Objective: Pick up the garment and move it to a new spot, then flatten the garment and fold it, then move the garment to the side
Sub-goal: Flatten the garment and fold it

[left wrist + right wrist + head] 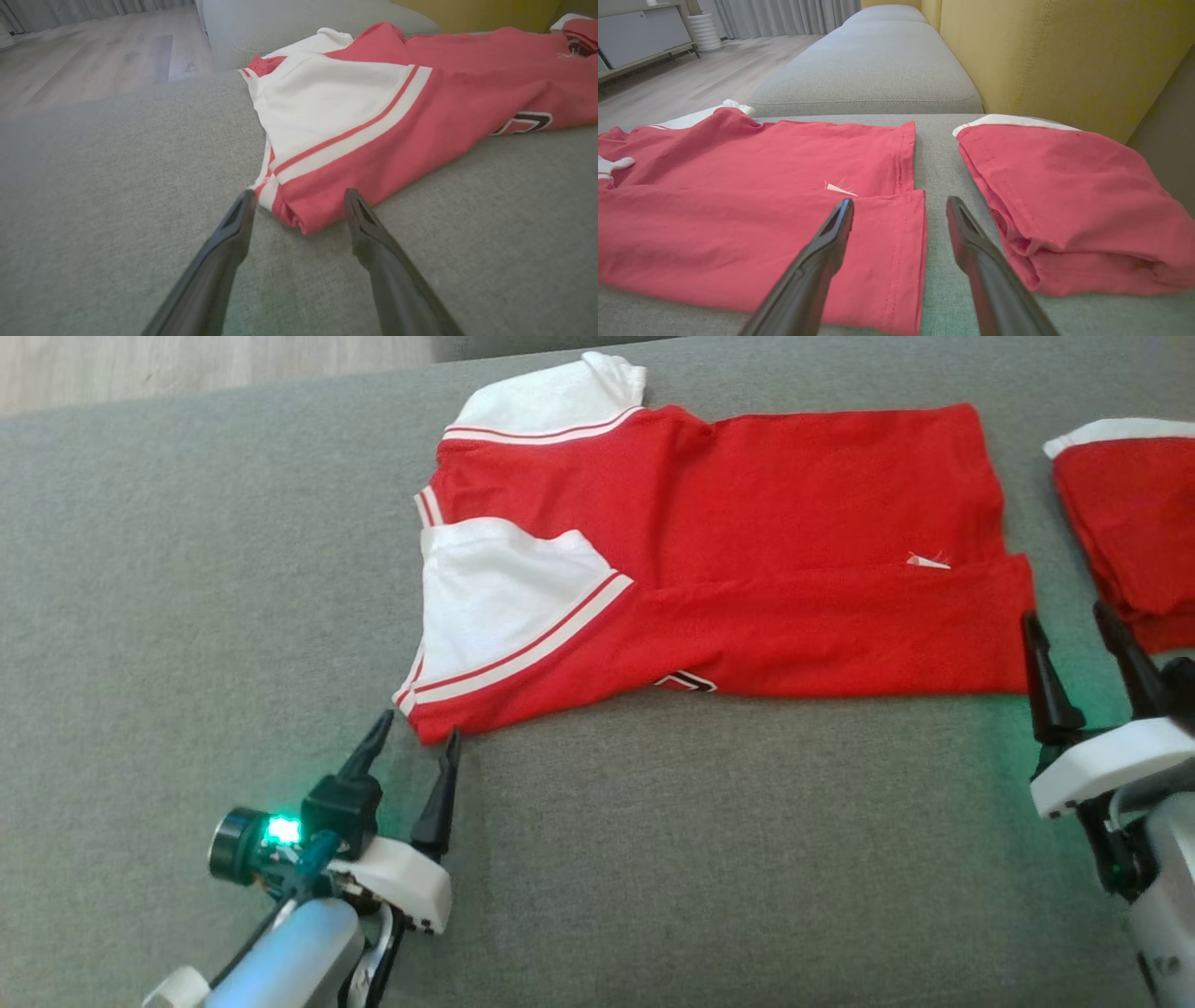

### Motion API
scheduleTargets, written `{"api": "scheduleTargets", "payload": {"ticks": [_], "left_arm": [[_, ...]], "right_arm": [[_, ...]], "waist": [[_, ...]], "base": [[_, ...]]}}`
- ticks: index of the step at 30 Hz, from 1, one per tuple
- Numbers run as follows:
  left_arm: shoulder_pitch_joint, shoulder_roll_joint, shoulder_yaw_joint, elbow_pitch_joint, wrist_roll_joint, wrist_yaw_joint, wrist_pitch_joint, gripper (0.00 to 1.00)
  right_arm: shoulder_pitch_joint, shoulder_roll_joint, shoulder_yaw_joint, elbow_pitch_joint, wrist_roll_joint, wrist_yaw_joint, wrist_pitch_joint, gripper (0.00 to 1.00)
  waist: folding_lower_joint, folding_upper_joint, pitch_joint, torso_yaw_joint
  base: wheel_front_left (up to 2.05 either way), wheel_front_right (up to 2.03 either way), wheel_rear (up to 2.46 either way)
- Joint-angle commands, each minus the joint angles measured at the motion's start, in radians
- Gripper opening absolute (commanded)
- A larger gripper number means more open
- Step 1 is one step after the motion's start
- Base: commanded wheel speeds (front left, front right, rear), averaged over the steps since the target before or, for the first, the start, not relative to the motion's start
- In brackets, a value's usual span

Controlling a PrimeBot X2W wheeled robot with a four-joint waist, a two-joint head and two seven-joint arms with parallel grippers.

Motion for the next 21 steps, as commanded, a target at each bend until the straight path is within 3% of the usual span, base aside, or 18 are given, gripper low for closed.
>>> {"api": "scheduleTargets", "payload": {"ticks": [1,3,5,6,7,9,11,16,21], "left_arm": [[-0.038,0.017,0.047,-0.021,-0.003,0.004,-0.011,1.00],[-0.037,0.014,0.049,-0.012,-0.001,0.000,-0.012,1.00],[-0.041,0.014,0.052,0.003,0.001,-0.007,-0.012,0.89],[-0.041,0.014,0.052,0.003,0.001,-0.007,-0.012,0.89],[-0.042,0.014,0.052,0.010,0.000,-0.013,-0.012,0.50],[-0.046,0.010,0.049,0.023,-0.001,-0.028,-0.012,0.31],[-0.049,0.007,0.046,0.033,-0.001,-0.040,-0.012,0.00],[-0.053,0.004,0.038,0.048,0.003,-0.064,-0.012,0.00],[-0.039,0.016,0.057,0.026,0.009,-0.061,-0.013,0.00]], "right_arm": [[-0.001,-0.014,0.003,-0.035,-0.009,-0.001,-0.012,1.00],[0.003,-0.012,0.001,-0.036,-0.011,-0.001,-0.012,1.00],[0.004,-0.010,0.001,-0.036,-0.012,-0.001,-0.012,1.00],[0.004,-0.010,0.001,-0.036,-0.012,-0.001,-0.012,1.00],[0.005,-0.010,0.001,-0.035,-0.013,-0.001,-0.012,1.00],[0.004,-0.011,0.002,-0.032,-0.013,-0.001,-0.012,1.00],[0.003,-0.012,0.005,-0.027,-0.011,-0.001,-0.012,1.00],[0.009,-0.013,0.039,0.025,0.015,-0.001,-0.012,1.00],[0.000,-0.017,0.070,0.120,0.054,-0.001,0.022,1.00]], "waist": [[0.0002,0.0000,0.000,-0.005],[0.0002,0.0000,0.002,-0.009],[0.0002,0.0000,0.005,-0.014],[0.0002,0.0000,0.005,-0.014],[0.0002,0.0000,0.006,-0.016],[0.0002,0.0000,0.007,-0.019],[0.0002,0.0000,0.006,-0.020],[0.0002,0.0000,-0.006,-0.011],[0.0002,0.0000,-0.022,0.016]], "base": [[0.00,0.00,0.00],[0.00,0.00,0.00],[0.00,0.00,0.00],[0.00,0.00,0.00],[0.00,0.00,0.00],[0.00,0.00,0.00],[0.00,0.00,0.00],[0.00,0.00,0.00],[0.00,0.00,0.00]]}}
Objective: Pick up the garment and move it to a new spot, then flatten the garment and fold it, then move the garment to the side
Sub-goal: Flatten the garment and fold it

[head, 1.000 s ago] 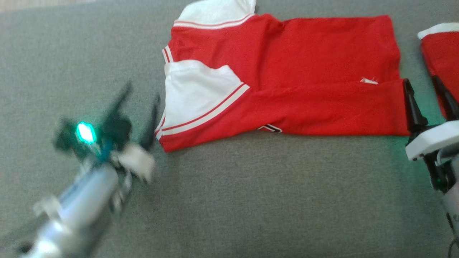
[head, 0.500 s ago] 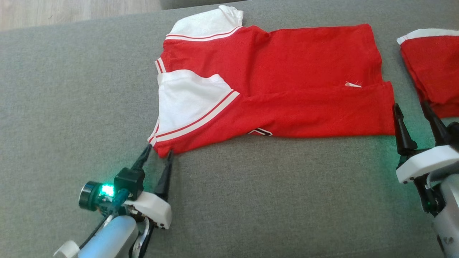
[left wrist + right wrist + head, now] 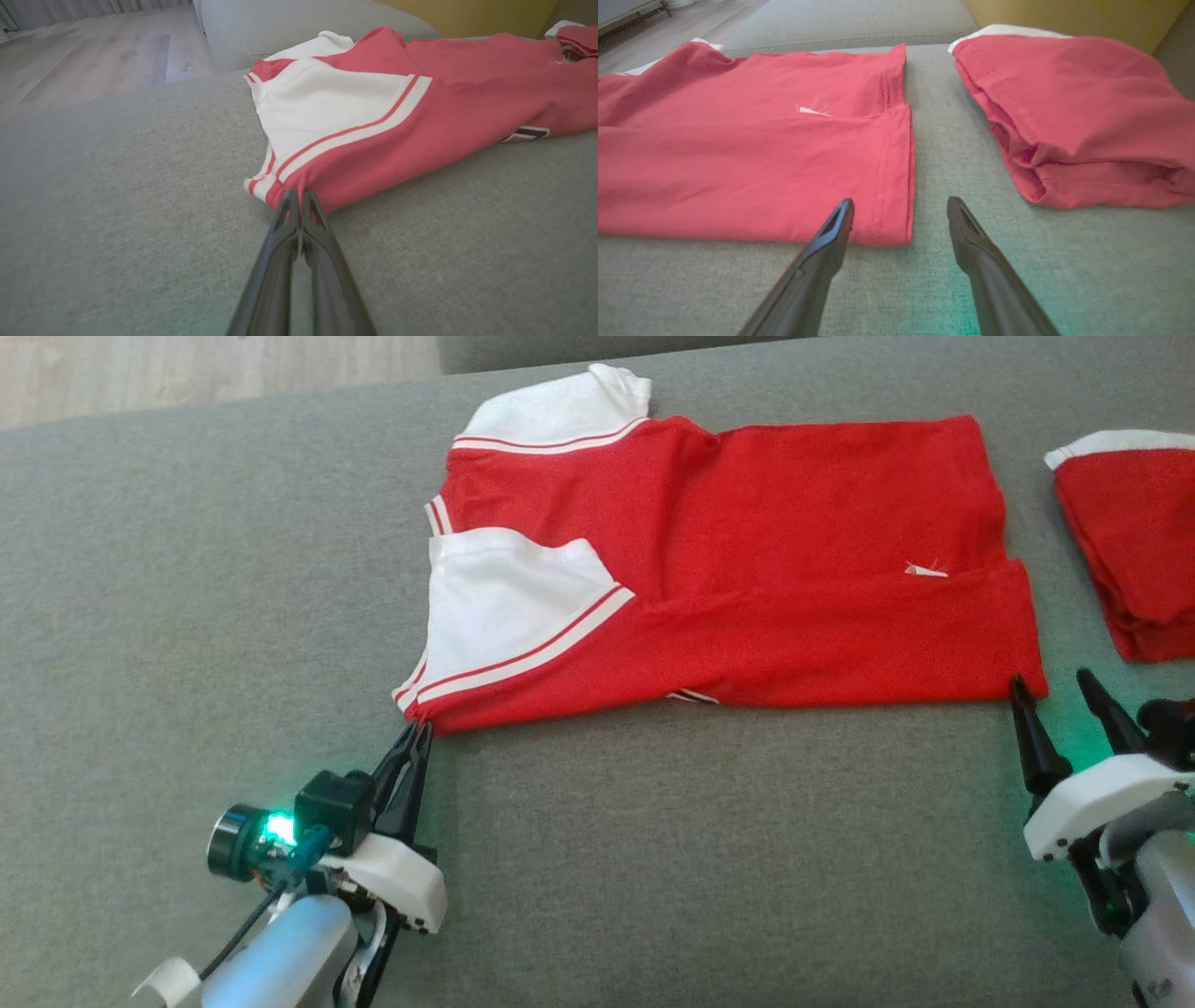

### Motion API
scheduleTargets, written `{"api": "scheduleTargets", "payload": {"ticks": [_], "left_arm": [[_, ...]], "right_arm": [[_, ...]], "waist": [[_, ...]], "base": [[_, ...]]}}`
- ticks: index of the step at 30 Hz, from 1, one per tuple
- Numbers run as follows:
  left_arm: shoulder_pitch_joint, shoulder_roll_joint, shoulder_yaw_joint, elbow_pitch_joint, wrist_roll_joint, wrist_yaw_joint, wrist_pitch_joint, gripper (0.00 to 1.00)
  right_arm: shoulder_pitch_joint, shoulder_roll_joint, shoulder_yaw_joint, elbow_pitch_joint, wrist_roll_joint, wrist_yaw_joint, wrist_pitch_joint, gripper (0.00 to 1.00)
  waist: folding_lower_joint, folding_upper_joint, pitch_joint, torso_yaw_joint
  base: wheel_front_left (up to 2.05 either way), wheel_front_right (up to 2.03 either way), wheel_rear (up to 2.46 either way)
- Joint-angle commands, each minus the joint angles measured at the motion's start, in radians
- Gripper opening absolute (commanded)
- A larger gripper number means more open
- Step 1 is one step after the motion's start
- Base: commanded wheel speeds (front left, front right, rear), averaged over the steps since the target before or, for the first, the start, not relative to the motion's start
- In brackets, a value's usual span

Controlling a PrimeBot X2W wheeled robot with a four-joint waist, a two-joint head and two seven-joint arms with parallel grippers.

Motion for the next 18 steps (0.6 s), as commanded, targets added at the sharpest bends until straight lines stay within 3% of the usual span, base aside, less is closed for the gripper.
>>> {"api": "scheduleTargets", "payload": {"ticks": [1,4,6,8,9,18], "left_arm": [[-0.024,0.029,0.047,-0.030,0.012,0.000,-0.012,0.00],[-0.006,0.036,0.055,-0.050,0.015,0.004,-0.012,0.00],[0.006,0.040,0.060,-0.062,0.016,0.008,-0.012,0.00],[0.019,0.042,0.067,-0.074,0.016,0.011,-0.012,0.00],[0.026,0.043,0.071,-0.081,0.017,0.014,-0.012,0.00],[0.110,0.041,0.105,-0.149,0.036,0.025,-0.013,0.00]], "right_arm": [[-0.003,-0.020,0.019,0.003,0.016,-0.001,0.011,1.00],[-0.014,-0.020,0.038,0.037,0.039,-0.001,0.036,0.98],[-0.020,-0.021,0.054,0.053,0.055,-0.001,0.052,0.75],[-0.024,-0.023,0.075,0.061,0.074,-0.001,0.065,0.18],[-0.025,-0.026,0.084,0.063,0.083,-0.001,0.068,0.00],[-0.001,-0.080,0.160,0.051,0.151,-0.001,0.050,0.00]], "waist": [[0.0000,0.0000,-0.007,0.013],[0.0000,0.0000,-0.011,0.026],[0.0000,0.0000,-0.012,0.032],[0.0000,0.0000,-0.014,0.038],[0.0000,0.0000,-0.015,0.039],[0.0000,0.0000,-0.048,0.060]], "base": [[0.00,0.00,0.00],[0.00,0.00,0.00],[0.00,0.00,0.00],[0.00,0.00,0.00],[0.00,0.00,0.00],[0.00,0.00,0.00]]}}
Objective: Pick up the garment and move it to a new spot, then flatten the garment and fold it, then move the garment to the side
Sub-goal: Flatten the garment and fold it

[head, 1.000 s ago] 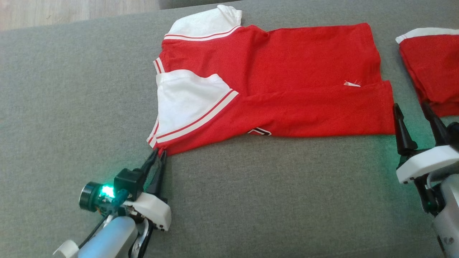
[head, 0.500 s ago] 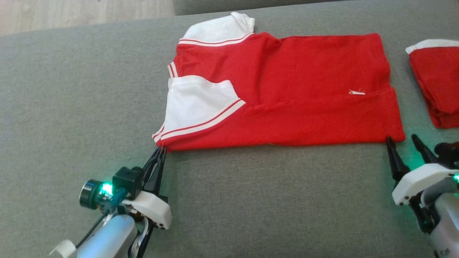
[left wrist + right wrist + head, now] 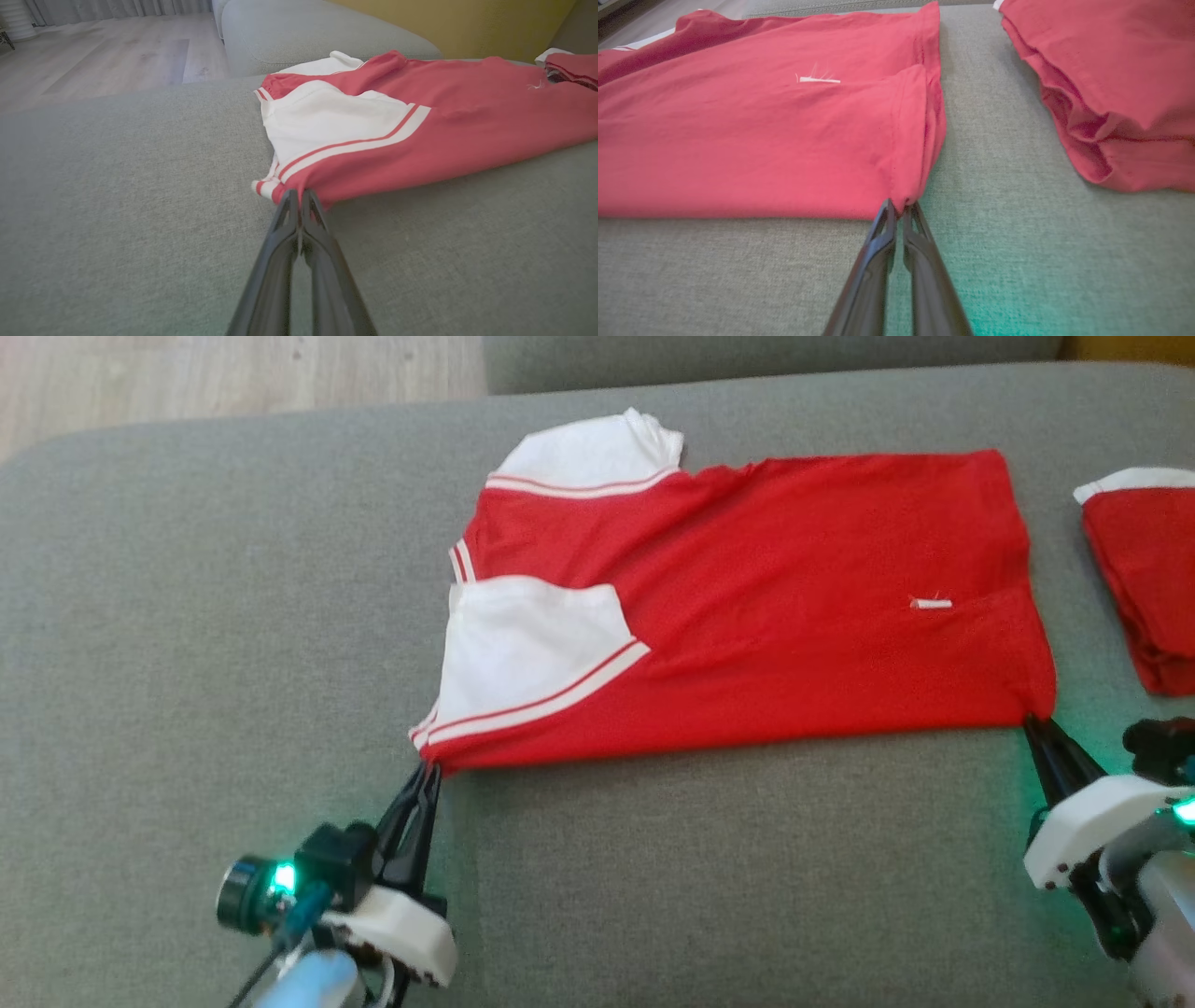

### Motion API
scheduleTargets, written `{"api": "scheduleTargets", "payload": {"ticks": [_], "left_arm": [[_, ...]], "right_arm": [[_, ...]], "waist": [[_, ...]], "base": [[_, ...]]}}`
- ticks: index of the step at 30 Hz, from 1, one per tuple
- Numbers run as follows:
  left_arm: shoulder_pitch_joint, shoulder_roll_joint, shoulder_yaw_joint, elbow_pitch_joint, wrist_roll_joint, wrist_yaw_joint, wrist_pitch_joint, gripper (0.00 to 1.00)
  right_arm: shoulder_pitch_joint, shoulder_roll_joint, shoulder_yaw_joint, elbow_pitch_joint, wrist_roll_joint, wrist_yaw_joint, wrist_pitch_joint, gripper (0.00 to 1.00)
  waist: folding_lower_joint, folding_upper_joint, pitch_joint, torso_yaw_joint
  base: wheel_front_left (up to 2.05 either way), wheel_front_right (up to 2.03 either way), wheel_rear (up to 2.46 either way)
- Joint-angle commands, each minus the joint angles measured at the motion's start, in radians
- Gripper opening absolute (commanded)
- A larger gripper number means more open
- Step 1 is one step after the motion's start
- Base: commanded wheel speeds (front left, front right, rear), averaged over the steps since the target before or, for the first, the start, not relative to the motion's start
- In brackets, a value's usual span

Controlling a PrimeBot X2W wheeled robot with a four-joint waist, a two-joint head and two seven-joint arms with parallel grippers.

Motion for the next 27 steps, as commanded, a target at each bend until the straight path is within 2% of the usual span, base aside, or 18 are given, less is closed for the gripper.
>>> {"api": "scheduleTargets", "payload": {"ticks": [1,6,13,17,21,22,23,24,25,27], "left_arm": [[0.005,0.030,0.053,-0.036,0.011,0.011,-0.012,0.00],[0.106,0.030,0.071,-0.100,0.031,0.027,-0.012,0.00],[0.254,0.036,0.069,-0.181,0.051,0.047,-0.012,0.00],[0.299,0.044,0.075,-0.199,0.043,0.053,-0.012,0.00],[0.339,0.053,0.069,-0.209,0.033,0.050,-0.008,0.00],[0.341,0.054,0.065,-0.208,0.032,0.048,-0.003,0.13],[0.342,0.054,0.063,-0.209,0.031,0.047,0.000,0.32],[0.342,0.055,0.062,-0.208,0.030,0.047,0.002,0.59],[0.341,0.056,0.062,-0.206,0.030,0.047,0.003,1.00],[0.336,0.056,0.062,-0.202,0.029,0.049,0.005,1.00]], "right_arm": [[0.017,-0.044,0.027,-0.029,0.015,-0.001,-0.013,0.00],[0.086,-0.104,0.061,-0.070,0.058,-0.001,-0.010,0.00],[0.247,-0.192,0.057,-0.145,0.115,-0.001,0.025,0.00],[0.313,-0.211,0.026,-0.173,0.123,-0.001,0.032,0.00],[0.382,-0.194,-0.030,-0.220,0.115,-0.001,0.049,0.00],[0.390,-0.188,-0.043,-0.228,0.107,-0.001,0.048,0.26],[0.396,-0.182,-0.056,-0.233,0.098,-0.001,0.049,0.87],[0.402,-0.174,-0.067,-0.239,0.089,-0.001,0.052,1.00],[0.405,-0.166,-0.081,-0.246,0.079,-0.001,0.051,1.00],[0.412,-0.151,-0.105,-0.264,0.056,-0.001,0.058,1.00]], "waist": [[0.0000,0.0000,-0.016,0.006],[0.0000,0.0000,-0.060,0.003],[0.0000,0.0000,-0.112,0.019],[0.0000,0.0000,-0.128,0.025],[0.0000,0.0000,-0.147,0.023],[0.0000,0.0000,-0.149,0.022],[0.0000,0.0000,-0.150,0.021],[0.0000,0.0000,-0.151,0.019],[0.0000,0.0000,-0.152,0.016],[0.0000,0.0000,-0.149,0.010]], "base": [[0.00,0.00,0.00],[0.00,0.00,0.00],[0.00,0.00,0.00],[0.00,0.00,0.00],[0.00,0.00,0.00],[0.00,0.00,0.00],[0.00,0.00,0.00],[0.00,0.00,0.00],[0.00,0.00,0.00],[0.00,0.00,0.00]]}}
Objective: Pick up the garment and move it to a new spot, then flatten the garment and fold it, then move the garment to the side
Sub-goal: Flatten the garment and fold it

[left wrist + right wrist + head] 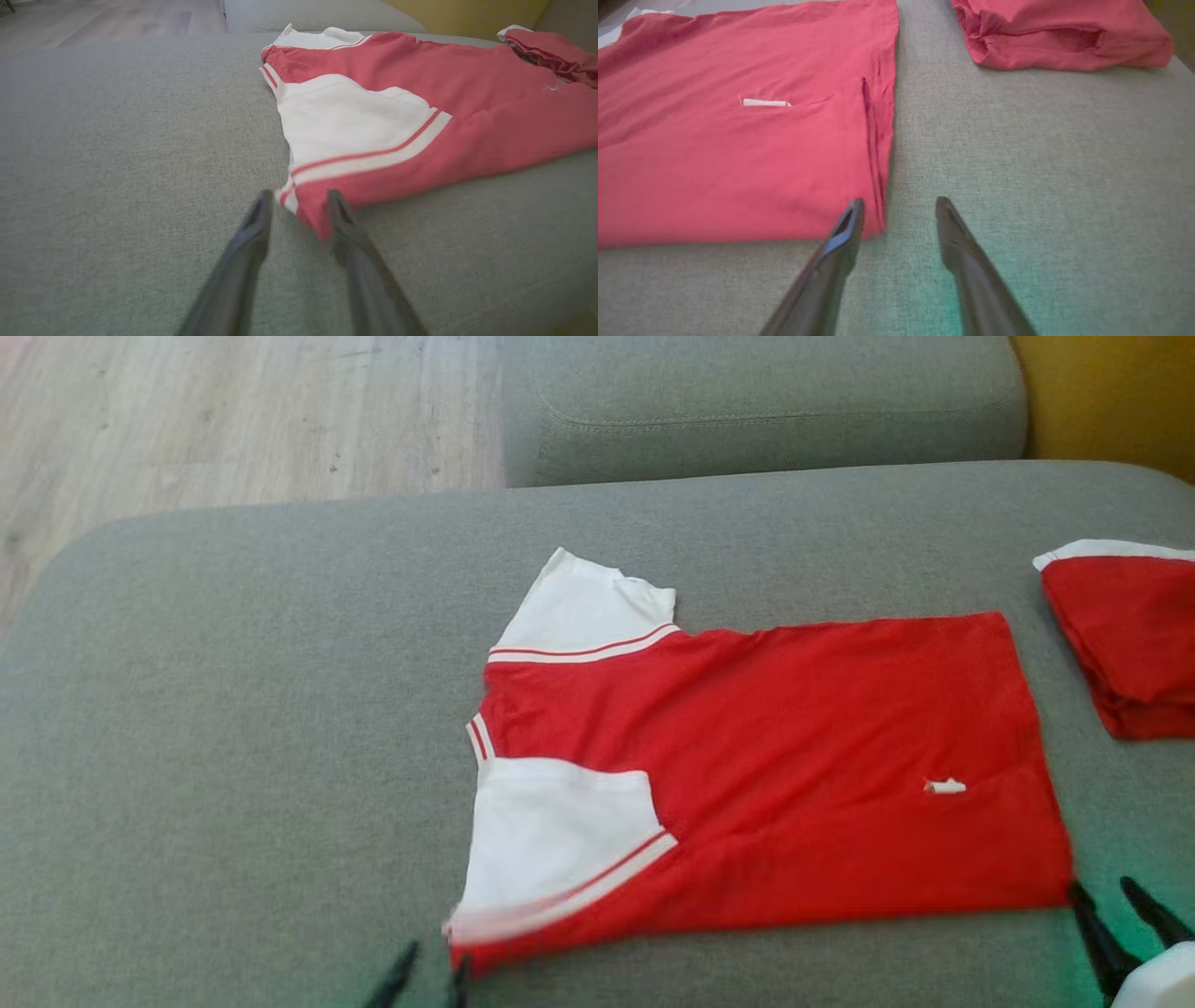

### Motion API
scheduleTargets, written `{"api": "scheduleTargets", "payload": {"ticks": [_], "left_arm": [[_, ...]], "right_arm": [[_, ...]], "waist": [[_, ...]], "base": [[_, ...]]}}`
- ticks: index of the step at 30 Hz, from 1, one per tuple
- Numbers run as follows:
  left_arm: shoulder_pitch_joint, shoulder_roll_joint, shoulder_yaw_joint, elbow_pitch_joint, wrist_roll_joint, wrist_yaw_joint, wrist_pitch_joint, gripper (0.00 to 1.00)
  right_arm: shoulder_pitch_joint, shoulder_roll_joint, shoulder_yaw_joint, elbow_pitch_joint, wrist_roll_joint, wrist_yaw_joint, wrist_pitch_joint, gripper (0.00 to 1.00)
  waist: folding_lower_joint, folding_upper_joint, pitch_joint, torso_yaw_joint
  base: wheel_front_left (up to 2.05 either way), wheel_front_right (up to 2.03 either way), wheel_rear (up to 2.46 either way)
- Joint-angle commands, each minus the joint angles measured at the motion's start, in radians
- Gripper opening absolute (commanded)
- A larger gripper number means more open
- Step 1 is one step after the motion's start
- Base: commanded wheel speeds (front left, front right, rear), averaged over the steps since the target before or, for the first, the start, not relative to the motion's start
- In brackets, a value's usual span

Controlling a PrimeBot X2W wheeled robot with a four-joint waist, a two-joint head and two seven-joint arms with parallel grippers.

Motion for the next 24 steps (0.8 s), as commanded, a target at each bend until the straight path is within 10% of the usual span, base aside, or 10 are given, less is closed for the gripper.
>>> {"api": "scheduleTargets", "payload": {"ticks": [1,15,24], "left_arm": [[-0.036,0.023,0.036,-0.019,-0.008,0.004,-0.005,1.00],[-0.232,0.090,0.100,-0.100,0.015,-0.005,0.043,1.00],[-0.624,0.150,0.113,-0.030,0.040,-0.165,0.202,1.00]], "right_arm": [[0.007,-0.033,-0.005,-0.029,-0.011,-0.001,-0.004,1.00],[0.005,0.044,-0.124,-0.289,-0.159,-0.001,0.017,1.00],[-0.055,0.074,-0.109,-0.349,-0.187,-0.001,0.043,1.00]], "waist": [[0.0000,0.0000,0.004,-0.004],[0.0000,0.0000,0.064,-0.094],[0.0000,0.0000,0.168,-0.150]], "base": [[0.00,0.00,0.00],[0.00,0.00,0.00],[0.00,0.00,0.00]]}}
